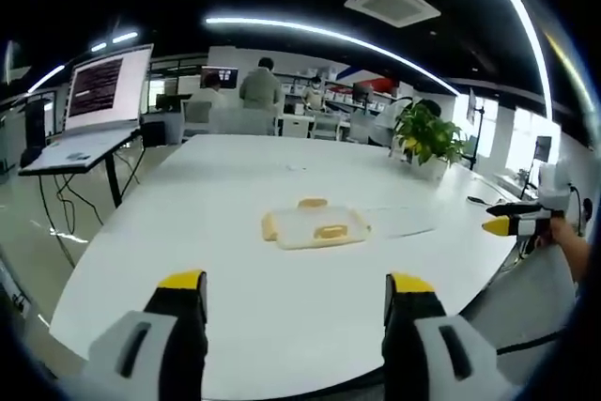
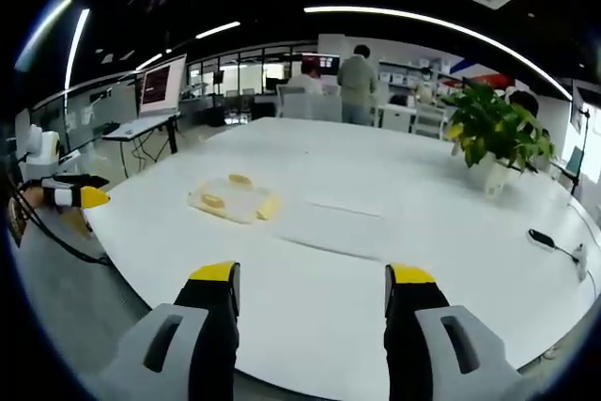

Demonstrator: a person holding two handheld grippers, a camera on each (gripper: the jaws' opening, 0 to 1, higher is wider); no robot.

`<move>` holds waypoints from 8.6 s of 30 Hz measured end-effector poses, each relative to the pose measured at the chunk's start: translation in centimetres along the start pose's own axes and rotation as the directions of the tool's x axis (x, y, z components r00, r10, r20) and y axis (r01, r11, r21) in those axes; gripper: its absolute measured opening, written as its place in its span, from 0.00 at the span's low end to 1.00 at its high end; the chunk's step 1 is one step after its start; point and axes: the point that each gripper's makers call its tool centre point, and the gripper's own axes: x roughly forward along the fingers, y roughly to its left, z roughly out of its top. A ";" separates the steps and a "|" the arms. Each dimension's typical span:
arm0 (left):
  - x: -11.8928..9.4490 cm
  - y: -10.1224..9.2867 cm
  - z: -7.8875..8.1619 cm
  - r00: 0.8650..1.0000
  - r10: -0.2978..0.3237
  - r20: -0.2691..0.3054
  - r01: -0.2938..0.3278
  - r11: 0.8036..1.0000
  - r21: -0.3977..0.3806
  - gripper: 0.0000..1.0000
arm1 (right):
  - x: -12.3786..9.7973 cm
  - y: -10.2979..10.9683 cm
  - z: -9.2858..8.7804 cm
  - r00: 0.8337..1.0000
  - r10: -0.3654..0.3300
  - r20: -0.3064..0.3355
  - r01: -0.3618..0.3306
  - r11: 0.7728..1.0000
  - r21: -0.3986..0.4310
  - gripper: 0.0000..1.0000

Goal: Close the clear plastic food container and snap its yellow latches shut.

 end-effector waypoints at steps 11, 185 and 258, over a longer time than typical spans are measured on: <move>-0.3 0.3 0.5 1.000 0.021 0.016 -0.021 0.999 0.025 0.76 | -0.2 0.3 0.7 0.999 0.026 0.034 -0.027 0.999 0.045 0.73; 19.7 1.6 -2.8 0.458 -0.211 -0.864 0.862 0.345 0.372 0.34 | 23.1 9.4 0.0 0.452 0.240 -0.859 -0.888 0.209 -0.409 0.36; 22.0 -15.5 3.7 0.491 -0.209 -0.846 0.857 0.291 0.425 0.34 | 15.2 -7.0 3.7 0.515 0.306 -0.801 -0.854 0.266 -0.448 0.37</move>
